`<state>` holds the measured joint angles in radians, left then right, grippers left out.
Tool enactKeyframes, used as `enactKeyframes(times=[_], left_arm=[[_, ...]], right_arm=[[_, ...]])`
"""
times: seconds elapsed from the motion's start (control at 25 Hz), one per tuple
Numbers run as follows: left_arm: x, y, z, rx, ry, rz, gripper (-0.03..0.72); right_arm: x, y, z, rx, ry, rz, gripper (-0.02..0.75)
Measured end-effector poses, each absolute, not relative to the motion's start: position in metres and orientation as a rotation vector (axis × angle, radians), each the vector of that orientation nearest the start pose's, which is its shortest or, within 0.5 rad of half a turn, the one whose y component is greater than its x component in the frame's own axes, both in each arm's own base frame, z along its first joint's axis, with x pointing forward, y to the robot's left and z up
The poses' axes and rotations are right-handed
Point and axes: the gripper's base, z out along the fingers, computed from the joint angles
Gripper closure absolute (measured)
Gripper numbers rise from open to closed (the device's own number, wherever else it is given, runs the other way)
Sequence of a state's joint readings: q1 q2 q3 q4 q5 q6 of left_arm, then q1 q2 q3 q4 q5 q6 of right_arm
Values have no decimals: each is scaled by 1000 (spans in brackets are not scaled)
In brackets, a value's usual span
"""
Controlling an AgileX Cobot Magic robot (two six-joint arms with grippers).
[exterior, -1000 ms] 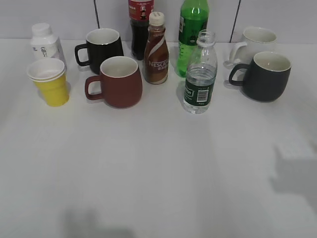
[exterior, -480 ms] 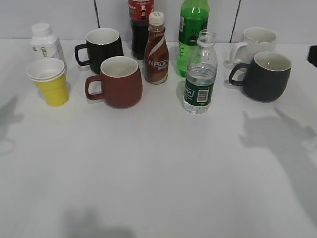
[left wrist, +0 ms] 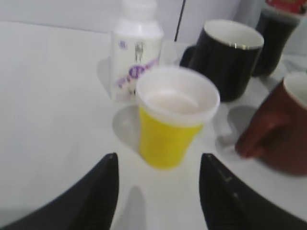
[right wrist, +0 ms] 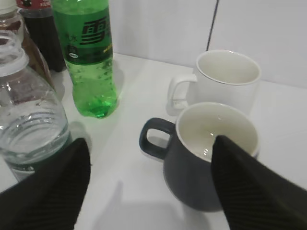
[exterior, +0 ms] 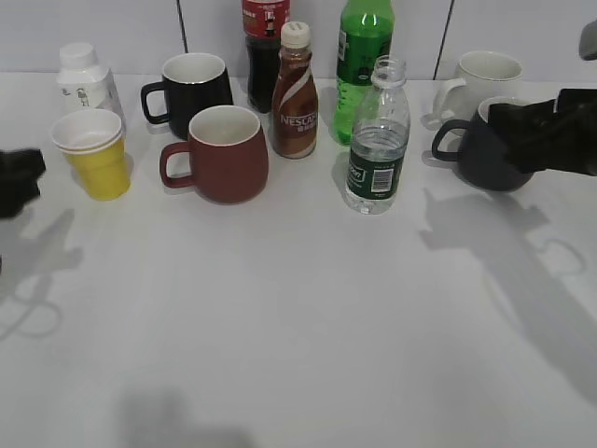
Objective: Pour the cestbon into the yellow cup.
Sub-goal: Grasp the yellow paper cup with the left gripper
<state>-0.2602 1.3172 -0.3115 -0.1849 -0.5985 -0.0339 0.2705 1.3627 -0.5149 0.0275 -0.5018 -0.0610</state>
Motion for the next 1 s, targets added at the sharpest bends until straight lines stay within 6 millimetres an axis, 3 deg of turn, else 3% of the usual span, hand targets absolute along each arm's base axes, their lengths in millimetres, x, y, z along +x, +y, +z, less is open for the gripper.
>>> enactKeyframes(times=[0.2,0.4,0.64,1.0], left_arm=[[214,-50,162,48,1886,-178,276],[223,-61,146,177,1781,-207,266],[233,-61,115,165,1846,-181,133],[262,-67,110,176,1800,-134,109]], right_arm=[[263,74,218,-267,1784,184,149],[267,82,209,-320,1754,239,150],[271,84,204,-326,1719,260,150],[273,88,200,-358,1691,274,150]])
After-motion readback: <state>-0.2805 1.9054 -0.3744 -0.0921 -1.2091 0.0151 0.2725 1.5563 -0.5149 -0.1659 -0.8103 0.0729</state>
